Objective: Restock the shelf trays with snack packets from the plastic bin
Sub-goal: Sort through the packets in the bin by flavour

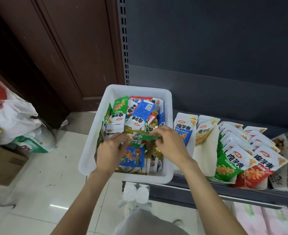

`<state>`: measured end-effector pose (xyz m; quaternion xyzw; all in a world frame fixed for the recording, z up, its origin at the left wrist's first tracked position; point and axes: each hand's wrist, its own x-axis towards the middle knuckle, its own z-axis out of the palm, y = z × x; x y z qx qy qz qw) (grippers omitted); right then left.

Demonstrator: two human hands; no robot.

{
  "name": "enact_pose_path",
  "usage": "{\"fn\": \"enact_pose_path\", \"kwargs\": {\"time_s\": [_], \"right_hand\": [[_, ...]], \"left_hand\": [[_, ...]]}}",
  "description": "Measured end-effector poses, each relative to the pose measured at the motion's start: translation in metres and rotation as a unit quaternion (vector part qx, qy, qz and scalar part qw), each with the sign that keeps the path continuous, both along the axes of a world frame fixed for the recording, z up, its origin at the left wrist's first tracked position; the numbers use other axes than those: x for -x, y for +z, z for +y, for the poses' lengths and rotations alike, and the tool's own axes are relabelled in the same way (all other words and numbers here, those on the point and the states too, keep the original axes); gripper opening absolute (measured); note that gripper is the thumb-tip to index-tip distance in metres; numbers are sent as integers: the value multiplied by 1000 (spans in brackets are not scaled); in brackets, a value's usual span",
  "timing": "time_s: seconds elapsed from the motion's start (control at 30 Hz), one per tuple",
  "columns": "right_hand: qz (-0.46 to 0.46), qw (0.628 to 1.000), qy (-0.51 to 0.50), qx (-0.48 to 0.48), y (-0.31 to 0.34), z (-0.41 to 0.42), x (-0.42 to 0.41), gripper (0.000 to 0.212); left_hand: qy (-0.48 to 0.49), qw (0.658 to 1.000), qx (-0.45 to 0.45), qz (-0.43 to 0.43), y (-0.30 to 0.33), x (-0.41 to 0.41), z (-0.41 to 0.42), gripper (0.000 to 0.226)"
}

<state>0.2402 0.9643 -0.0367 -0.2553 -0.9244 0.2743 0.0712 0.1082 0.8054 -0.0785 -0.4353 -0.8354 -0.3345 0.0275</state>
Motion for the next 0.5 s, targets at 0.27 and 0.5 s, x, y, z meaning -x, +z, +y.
{"fn": "enact_pose_path", "kwargs": {"time_s": [0.27,0.5], "right_hand": [[98,988,-2,117,32,12,-28,31],[122,973,-13,194,37,22,-45,52]], "left_hand": [[-116,979,-158,-52,45,-19,6,13],[-236,953,-179,-56,89,-37,42,13]]}}
